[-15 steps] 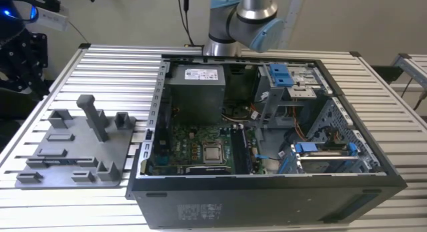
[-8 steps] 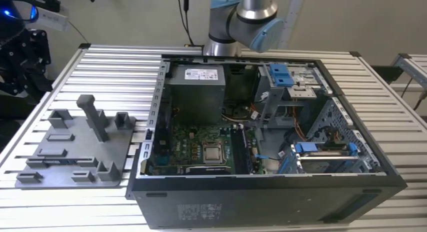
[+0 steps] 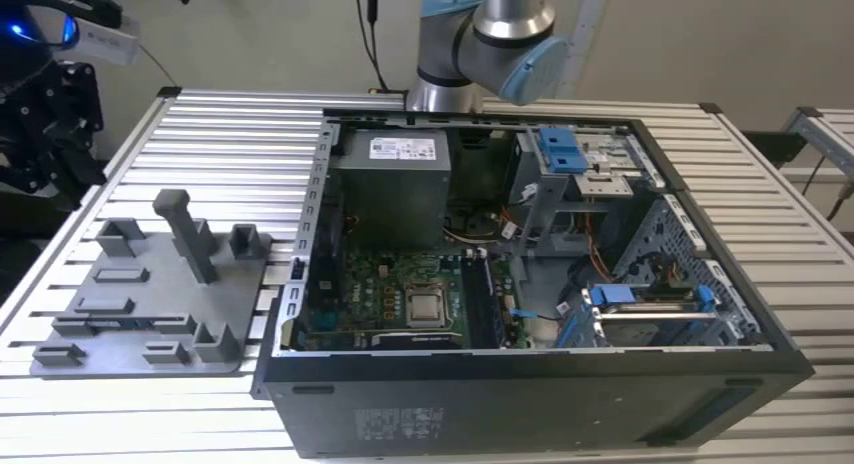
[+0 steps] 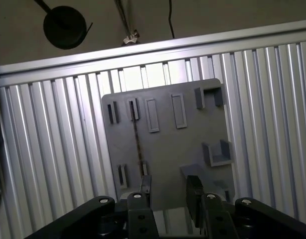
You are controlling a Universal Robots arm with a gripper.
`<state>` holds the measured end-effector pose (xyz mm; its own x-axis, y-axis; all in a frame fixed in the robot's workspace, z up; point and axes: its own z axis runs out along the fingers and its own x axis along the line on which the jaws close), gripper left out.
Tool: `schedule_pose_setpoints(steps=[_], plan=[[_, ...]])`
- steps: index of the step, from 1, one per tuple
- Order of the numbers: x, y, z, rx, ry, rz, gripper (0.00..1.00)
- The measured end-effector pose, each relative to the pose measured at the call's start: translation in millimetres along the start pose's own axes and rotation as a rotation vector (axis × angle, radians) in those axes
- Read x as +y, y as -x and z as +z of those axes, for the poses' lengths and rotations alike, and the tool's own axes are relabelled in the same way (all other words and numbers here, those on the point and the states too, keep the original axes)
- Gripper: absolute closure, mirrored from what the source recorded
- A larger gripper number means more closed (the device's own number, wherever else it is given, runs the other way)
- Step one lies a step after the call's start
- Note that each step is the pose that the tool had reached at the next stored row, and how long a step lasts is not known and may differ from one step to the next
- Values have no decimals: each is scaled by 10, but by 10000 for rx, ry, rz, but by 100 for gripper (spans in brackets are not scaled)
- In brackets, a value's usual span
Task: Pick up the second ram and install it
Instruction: 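Pick up the second ram and move it above second insertion slot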
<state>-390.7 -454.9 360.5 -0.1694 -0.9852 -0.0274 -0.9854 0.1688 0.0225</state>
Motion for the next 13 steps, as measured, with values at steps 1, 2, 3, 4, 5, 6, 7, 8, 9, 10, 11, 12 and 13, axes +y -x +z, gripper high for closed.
schedule_pose_setpoints(steps=[1, 2, 3, 4, 5, 6, 7, 8, 9, 10, 11, 12, 13], plan=[[0, 0, 7, 0, 0, 0, 58], [0, -1, 15, 0, 0, 0, 58], [0, -1, 23, -1, 0, 0, 58], [-1, -1, 30, 0, 0, 0, 58], [-1, -1, 37, 0, 1, 0, 58], [-1, -1, 44, 0, 0, 0, 58], [-1, -1, 52, 0, 0, 1, 58], [-1, -1, 58, -1, 0, 0, 58], [-2, -2, 64, 0, 0, 0, 58], [-1, -2, 70, 0, 0, 0, 58], [-2, -2, 79, -1, 0, 0, 58], [-2, -2, 87, -1, 0, 0, 58], [-2, -3, 94, 0, 0, 0, 58]])
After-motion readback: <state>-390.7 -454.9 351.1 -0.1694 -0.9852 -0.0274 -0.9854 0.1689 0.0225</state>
